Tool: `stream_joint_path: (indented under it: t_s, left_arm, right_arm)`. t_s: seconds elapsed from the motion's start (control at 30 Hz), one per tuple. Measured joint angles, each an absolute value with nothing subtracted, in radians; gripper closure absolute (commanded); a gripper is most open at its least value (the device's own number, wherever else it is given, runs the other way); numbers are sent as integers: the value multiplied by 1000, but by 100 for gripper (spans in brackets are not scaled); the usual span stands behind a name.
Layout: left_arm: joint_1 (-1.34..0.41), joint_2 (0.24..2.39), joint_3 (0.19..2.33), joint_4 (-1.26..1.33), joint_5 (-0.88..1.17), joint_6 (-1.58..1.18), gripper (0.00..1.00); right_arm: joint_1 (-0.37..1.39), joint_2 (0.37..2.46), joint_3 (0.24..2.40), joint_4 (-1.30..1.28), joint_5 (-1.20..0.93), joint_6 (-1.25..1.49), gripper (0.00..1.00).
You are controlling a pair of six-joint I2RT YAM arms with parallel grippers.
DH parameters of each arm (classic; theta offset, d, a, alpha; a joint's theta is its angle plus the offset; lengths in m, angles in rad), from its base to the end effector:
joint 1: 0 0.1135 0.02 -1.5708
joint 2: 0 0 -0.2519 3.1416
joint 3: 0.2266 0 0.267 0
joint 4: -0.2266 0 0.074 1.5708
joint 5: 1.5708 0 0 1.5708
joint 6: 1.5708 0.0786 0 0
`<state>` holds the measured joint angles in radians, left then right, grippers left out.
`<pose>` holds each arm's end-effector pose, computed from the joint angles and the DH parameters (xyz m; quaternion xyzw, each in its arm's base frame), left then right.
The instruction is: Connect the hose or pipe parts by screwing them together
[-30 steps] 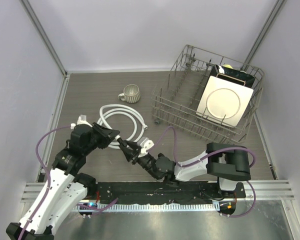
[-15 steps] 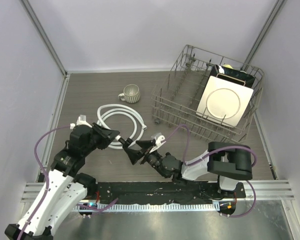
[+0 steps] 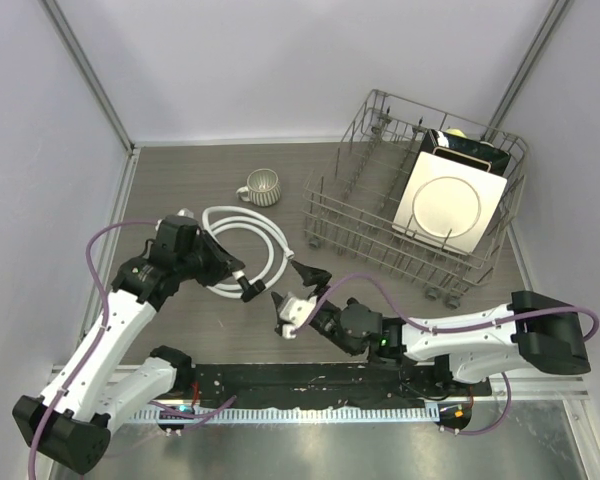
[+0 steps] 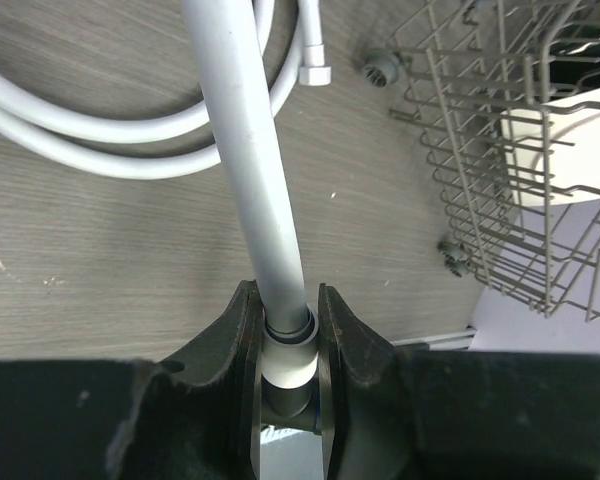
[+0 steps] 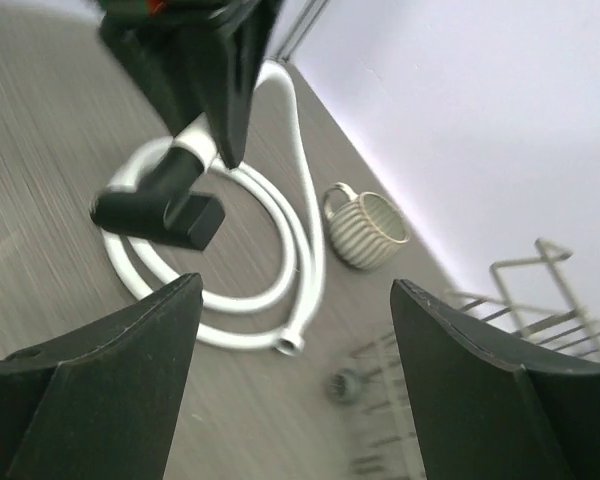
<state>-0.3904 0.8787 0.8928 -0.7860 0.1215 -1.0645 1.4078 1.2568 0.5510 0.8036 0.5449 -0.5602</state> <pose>0.2067 -0.0954 0.2651 -0.2818 0.8756 -0.2999 0.2527 0.0921 0.3088 0.2438 -0.4283 0.5242 0.1287 0.7247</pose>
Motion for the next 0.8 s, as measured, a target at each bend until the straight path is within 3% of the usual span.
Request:
stream_joint_path:
  t_s: [0.23,0.63,0.73,0.77,0.8]
  left_arm:
    - [-390,909,902,-836,141,-1039,100]
    - [-390,921,901,-842,171,-1048,100]
    - [-390,921,901,-842,180,-1052,100]
    - [-390,921,901,-843,179,-1052,100]
    - [-390,921,899,-844,179,-1051,100]
  right_arm:
    - [1458,1315,605,616,501,-1043,19]
    - [1504,1575,803,541,508,-1356,25]
    - [1505,1631,819,543,529,-1383,49]
    - [1506,1645,822,550,540,-1385,62]
    - [1506,1654,826,560,553,-1388,66]
